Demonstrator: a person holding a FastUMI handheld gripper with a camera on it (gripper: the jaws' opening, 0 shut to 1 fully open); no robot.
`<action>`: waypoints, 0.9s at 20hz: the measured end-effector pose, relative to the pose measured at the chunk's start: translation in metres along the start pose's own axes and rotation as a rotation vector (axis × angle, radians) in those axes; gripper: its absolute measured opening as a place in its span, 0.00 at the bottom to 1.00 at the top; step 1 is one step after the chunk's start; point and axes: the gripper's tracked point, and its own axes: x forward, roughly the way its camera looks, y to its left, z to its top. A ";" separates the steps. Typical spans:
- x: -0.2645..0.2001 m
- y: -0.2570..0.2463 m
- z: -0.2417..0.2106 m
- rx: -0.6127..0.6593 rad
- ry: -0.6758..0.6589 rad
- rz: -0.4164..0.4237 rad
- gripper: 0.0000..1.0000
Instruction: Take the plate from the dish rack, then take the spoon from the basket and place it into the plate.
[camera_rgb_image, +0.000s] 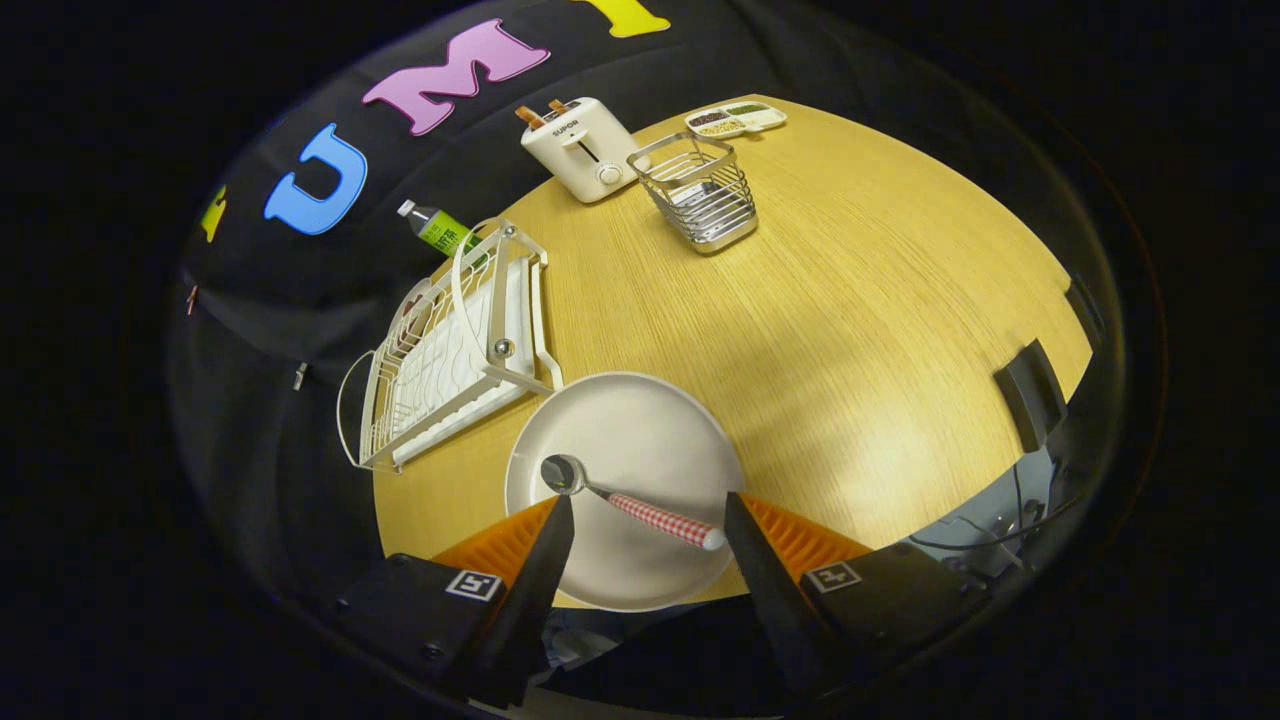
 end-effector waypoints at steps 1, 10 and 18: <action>-0.001 0.000 0.004 -0.003 -0.012 -0.005 0.93; -0.019 0.003 0.037 -0.076 -0.114 -0.021 0.98; -0.076 0.054 0.118 -0.347 -0.366 -0.055 0.99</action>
